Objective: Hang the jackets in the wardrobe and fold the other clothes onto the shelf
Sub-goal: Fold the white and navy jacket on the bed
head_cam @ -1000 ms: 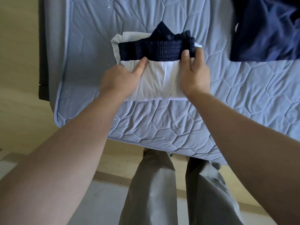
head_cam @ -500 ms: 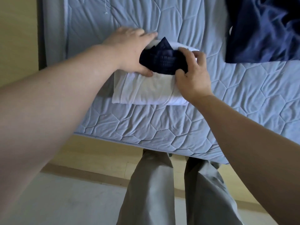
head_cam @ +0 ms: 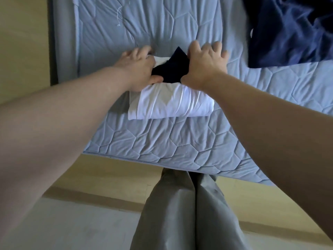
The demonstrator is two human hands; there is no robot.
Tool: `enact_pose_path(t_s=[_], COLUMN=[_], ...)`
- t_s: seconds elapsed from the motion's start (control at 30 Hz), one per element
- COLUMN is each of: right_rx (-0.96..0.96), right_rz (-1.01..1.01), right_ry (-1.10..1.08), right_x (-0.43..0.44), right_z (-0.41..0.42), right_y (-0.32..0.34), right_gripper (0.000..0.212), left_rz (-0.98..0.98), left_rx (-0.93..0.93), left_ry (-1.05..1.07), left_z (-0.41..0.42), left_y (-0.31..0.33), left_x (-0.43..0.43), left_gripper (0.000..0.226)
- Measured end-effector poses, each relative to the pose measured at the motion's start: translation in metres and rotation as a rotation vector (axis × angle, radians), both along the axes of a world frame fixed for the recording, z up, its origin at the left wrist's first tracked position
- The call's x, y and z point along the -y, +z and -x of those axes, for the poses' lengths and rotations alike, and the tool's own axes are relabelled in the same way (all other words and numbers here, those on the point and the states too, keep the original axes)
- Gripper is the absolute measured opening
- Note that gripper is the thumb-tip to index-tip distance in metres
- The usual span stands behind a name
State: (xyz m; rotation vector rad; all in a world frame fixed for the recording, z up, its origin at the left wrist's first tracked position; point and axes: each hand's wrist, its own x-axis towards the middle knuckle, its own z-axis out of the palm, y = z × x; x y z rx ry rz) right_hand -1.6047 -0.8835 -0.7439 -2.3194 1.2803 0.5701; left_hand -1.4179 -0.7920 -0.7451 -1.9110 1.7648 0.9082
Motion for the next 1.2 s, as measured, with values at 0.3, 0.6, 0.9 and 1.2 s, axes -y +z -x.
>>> enact_pose_path(t_s=[0.3,0.6,0.9,1.2], right_rx=[-0.211,-0.146,0.163,0.306], right_rz=[-0.232,-0.189,-0.029,0.154], right_ry=[0.365,0.631,0.922,1.228], right_x=[0.006,-0.098,-0.177,-0.268], right_z=[-0.008,0.046,-0.059,-0.197], right_y=[0.051,0.277,0.503,0.637], right_gripper=[0.060,0.045,0.022,0.015], left_rz=[-0.231,0.051,0.159,0.573], left_rx=[-0.023,0.068,0.229,0.298], left_ry=[0.025,0.067,0.631,0.932], left_z=[0.033,0.093,0.041,-0.026], left_y=[0.067,0.288,0.520,0.621], left_x=[0.006,-0.129,-0.269,-0.346], left_gripper=[0.061,0.038,0.034,0.070])
